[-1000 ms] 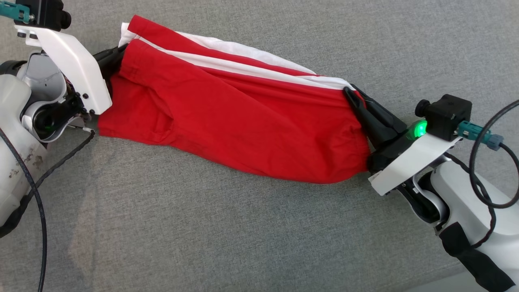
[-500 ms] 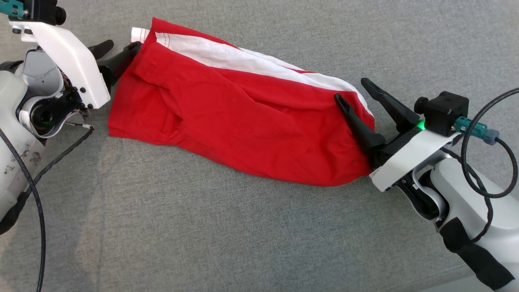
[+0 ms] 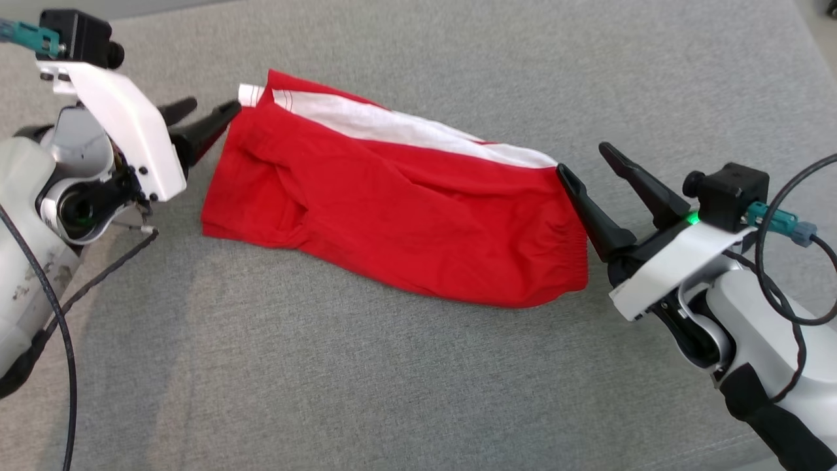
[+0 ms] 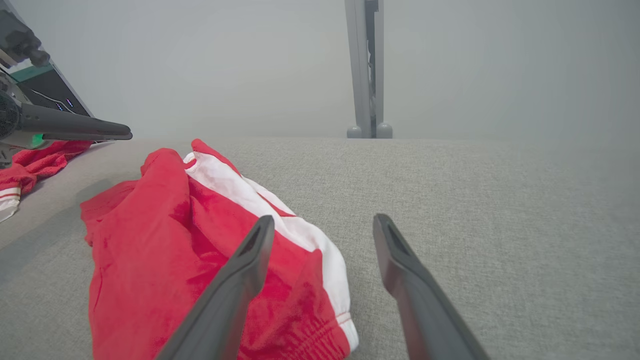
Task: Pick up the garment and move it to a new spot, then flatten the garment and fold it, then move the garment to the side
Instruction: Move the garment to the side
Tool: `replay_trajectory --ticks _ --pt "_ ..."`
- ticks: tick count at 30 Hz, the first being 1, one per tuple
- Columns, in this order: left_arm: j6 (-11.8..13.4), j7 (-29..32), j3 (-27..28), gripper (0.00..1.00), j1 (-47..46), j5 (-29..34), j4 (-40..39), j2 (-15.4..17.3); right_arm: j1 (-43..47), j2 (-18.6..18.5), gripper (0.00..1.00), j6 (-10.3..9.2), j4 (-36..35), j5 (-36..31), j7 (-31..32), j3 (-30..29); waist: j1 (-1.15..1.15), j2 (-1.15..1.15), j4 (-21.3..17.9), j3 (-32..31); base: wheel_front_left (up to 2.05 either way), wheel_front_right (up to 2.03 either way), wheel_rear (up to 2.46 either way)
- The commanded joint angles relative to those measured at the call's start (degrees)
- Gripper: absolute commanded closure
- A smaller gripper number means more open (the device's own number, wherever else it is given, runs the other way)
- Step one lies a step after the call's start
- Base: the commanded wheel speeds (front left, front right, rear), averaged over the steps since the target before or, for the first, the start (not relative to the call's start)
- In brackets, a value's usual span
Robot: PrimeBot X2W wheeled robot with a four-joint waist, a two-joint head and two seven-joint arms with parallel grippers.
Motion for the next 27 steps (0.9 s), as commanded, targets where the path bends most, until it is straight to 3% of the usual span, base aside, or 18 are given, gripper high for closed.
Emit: replay_trajectory --ticks 1,10,15,27 --pt "0.0 0.9 -0.4 0.00 1.2 -0.7 0.1 0.5 1.1 -0.7 0.00 -0.01 -0.2 0.5 -0.2 -0.2 0.00 0.00 -0.2 -1.5 0.00 0.00 0.00" --pt "0.0 7.2 -0.2 0.00 2.2 -4.7 1.6 2.0 5.5 -1.9 0.00 -0.01 -1.3 1.4 -0.2 -3.4 0.00 0.00 -2.8 -4.1 0.00 0.00 0.00" --pt "1.7 11.2 -0.7 0.00 2.1 -5.8 2.7 2.7 8.0 -1.9 0.00 -0.01 -1.9 1.8 -0.2 -4.7 0.00 0.00 -5.0 -4.3 0.00 0.00 0.00" --pt "5.9 14.5 0.2 0.00 0.3 -7.0 7.3 3.5 10.4 0.6 0.00 -0.01 -4.0 0.2 -0.2 -6.9 0.00 0.00 -10.1 -1.9 0.00 0.00 0.00"
